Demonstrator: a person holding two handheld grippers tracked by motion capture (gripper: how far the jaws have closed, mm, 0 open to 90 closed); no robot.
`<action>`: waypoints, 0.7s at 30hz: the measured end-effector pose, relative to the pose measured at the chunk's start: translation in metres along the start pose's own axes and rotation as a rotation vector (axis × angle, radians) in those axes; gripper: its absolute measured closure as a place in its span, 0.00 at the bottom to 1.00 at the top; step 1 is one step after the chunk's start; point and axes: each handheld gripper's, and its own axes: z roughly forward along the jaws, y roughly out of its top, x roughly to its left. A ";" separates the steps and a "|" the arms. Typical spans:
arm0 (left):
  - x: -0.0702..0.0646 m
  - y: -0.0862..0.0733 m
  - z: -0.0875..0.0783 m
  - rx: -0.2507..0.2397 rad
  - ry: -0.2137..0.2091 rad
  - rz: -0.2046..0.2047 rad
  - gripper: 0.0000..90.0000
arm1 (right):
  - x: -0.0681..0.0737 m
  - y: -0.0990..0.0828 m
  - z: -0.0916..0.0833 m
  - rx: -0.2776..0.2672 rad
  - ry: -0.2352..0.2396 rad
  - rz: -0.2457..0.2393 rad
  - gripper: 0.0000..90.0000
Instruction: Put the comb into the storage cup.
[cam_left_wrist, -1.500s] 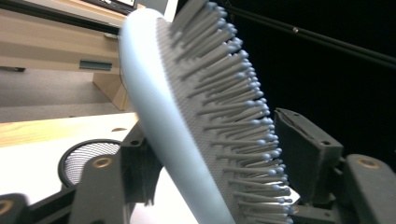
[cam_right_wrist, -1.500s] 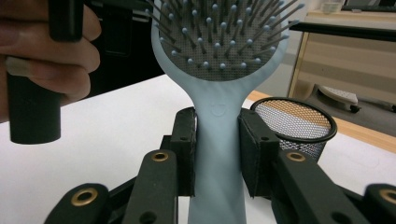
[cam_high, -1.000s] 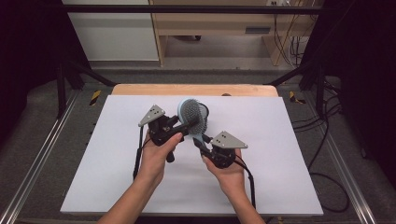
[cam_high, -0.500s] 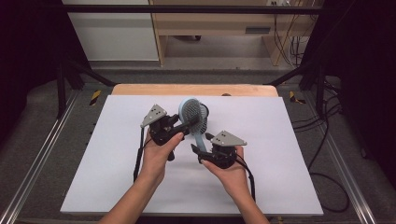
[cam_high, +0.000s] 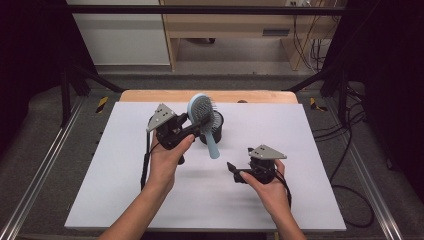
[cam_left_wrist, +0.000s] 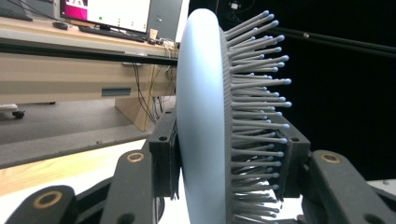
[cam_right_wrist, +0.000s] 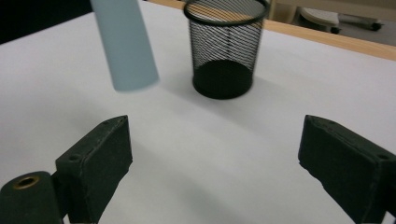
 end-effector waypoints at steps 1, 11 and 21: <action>0.000 0.001 0.000 0.001 0.003 0.007 0.58 | -0.004 -0.003 -0.003 0.015 -0.008 0.001 0.09; 0.004 0.022 0.010 -0.037 0.028 0.017 0.58 | -0.023 -0.027 -0.030 0.001 -0.067 0.016 0.06; 0.011 0.031 0.029 -0.045 0.059 0.049 0.58 | -0.040 -0.043 -0.045 -0.098 -0.110 0.066 0.09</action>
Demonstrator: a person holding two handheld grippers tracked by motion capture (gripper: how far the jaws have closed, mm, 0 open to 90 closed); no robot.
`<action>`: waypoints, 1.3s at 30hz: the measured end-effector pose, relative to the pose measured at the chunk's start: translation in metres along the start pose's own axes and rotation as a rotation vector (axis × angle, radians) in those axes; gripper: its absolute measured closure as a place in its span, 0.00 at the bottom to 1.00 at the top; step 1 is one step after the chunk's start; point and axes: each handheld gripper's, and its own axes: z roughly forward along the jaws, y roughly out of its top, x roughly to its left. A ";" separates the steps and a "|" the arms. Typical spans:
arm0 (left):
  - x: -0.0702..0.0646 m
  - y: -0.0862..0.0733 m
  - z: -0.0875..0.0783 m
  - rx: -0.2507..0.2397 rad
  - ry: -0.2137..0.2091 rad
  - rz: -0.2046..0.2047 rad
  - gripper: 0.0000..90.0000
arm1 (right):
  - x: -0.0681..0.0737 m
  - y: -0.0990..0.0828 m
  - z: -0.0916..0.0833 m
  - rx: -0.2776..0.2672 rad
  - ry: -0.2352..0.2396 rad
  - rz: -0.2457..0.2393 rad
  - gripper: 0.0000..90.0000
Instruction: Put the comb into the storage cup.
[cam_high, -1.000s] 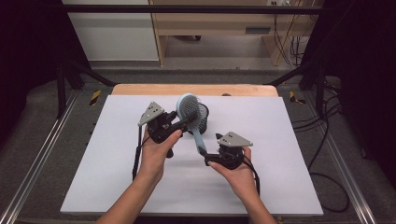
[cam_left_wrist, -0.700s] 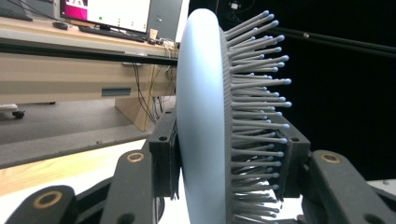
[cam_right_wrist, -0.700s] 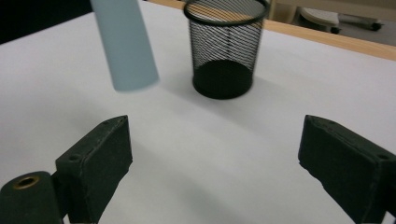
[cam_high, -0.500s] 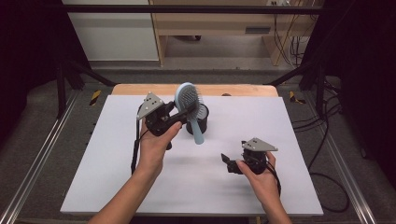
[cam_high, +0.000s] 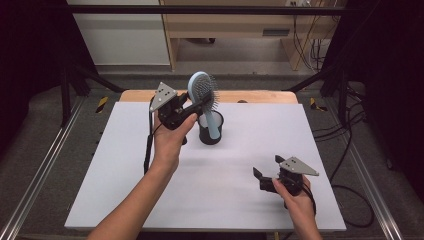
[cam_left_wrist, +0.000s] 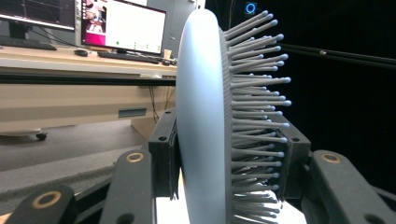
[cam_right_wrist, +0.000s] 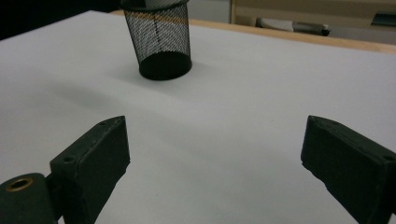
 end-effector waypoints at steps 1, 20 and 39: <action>0.000 0.000 0.002 0.005 0.004 0.008 0.58 | -0.001 0.000 0.000 -0.012 -0.002 0.001 0.09; 0.009 0.003 0.037 0.000 0.042 0.064 0.58 | -0.003 -0.001 -0.003 -0.037 0.030 -0.011 0.05; 0.022 0.001 0.046 -0.011 0.070 0.033 0.58 | -0.010 -0.007 -0.011 -0.053 0.023 -0.061 0.07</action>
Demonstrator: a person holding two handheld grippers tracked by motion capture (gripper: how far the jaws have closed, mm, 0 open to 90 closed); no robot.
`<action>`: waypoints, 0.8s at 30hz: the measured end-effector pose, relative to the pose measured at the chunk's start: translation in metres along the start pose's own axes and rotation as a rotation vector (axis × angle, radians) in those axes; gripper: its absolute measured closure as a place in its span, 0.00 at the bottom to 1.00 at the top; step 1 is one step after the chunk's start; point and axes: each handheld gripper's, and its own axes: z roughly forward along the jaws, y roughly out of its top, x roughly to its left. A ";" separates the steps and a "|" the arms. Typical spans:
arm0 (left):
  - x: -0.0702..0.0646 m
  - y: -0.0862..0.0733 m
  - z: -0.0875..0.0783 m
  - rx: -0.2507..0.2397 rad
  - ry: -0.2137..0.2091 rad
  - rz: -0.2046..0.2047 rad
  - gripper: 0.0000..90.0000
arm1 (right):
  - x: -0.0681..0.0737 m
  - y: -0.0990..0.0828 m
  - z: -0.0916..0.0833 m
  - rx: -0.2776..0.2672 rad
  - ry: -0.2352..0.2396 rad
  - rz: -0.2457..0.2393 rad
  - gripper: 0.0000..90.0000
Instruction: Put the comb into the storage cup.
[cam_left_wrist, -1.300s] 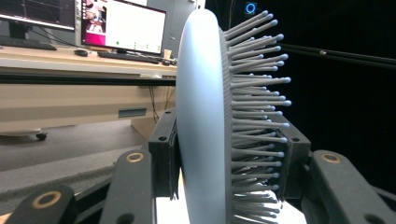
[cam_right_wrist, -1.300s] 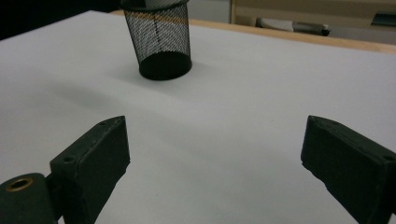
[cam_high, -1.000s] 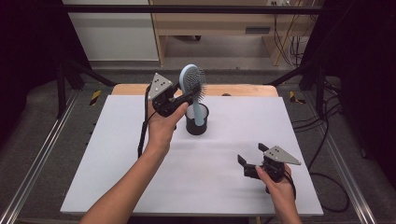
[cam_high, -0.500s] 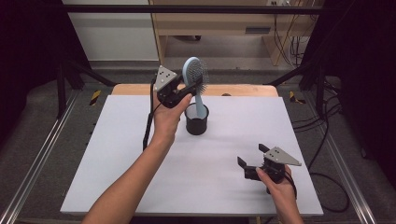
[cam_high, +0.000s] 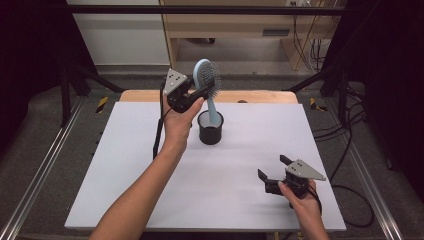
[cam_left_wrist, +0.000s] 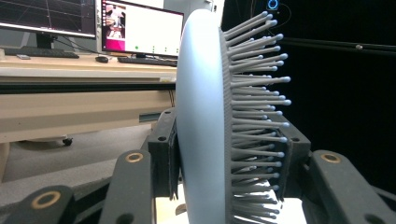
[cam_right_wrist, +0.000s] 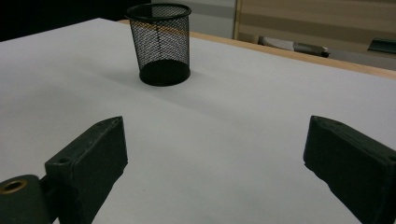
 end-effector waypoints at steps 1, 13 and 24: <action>0.000 -0.001 0.001 0.003 0.001 0.001 0.58 | 0.000 0.000 0.000 -0.003 -0.001 0.004 0.07; 0.007 -0.009 0.009 0.024 0.021 0.016 0.58 | 0.004 0.000 0.002 0.007 0.015 -0.022 0.07; 0.006 -0.018 0.017 0.044 0.012 0.035 0.58 | 0.005 -0.001 0.004 0.025 0.020 -0.026 0.06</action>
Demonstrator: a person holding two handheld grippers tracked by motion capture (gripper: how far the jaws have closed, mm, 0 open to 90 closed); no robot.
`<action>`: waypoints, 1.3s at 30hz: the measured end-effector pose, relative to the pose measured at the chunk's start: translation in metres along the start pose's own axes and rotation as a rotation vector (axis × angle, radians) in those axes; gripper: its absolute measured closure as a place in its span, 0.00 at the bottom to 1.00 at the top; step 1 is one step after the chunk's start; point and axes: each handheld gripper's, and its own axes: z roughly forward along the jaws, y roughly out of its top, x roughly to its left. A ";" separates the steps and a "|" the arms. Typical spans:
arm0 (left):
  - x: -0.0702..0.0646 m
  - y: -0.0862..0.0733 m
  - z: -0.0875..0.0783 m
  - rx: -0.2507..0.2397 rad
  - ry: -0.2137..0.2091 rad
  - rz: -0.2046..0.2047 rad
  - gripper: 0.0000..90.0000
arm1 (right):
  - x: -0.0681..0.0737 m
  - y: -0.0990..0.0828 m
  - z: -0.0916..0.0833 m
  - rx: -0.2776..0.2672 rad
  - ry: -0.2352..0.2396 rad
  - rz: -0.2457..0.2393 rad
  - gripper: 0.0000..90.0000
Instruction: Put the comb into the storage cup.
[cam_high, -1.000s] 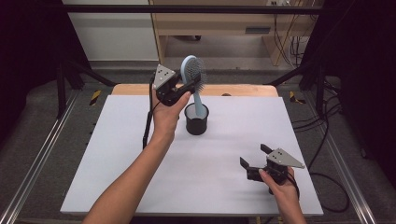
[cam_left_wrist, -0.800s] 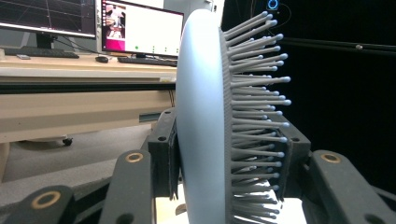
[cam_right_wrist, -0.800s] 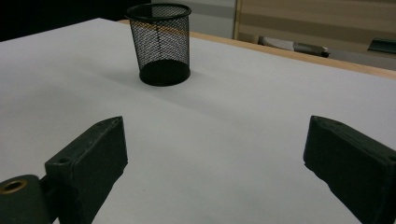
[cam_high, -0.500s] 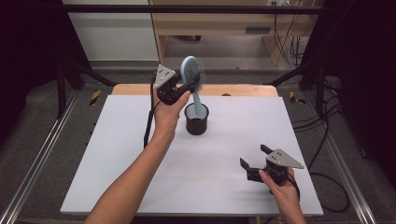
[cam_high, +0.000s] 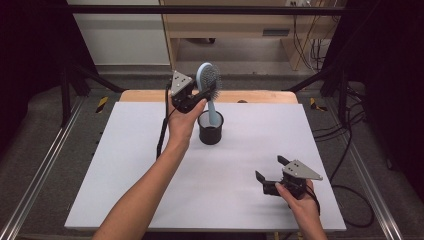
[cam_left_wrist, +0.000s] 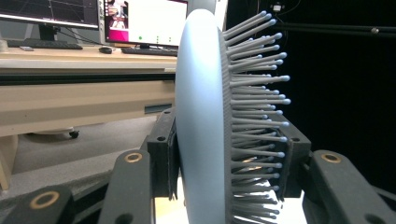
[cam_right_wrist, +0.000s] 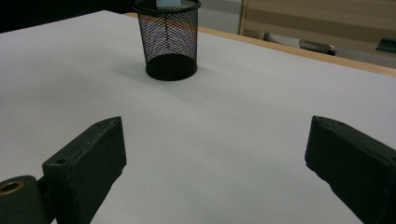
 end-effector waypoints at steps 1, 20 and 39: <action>0.000 -0.001 0.001 0.002 -0.003 0.008 0.58 | 0.000 0.000 0.000 0.003 0.003 -0.002 0.06; 0.005 -0.020 0.010 0.034 -0.002 0.002 0.58 | 0.002 0.000 0.001 0.015 0.016 -0.008 0.04; 0.002 -0.034 0.016 0.059 -0.005 0.005 0.58 | 0.004 -0.001 0.003 0.031 0.029 -0.016 0.04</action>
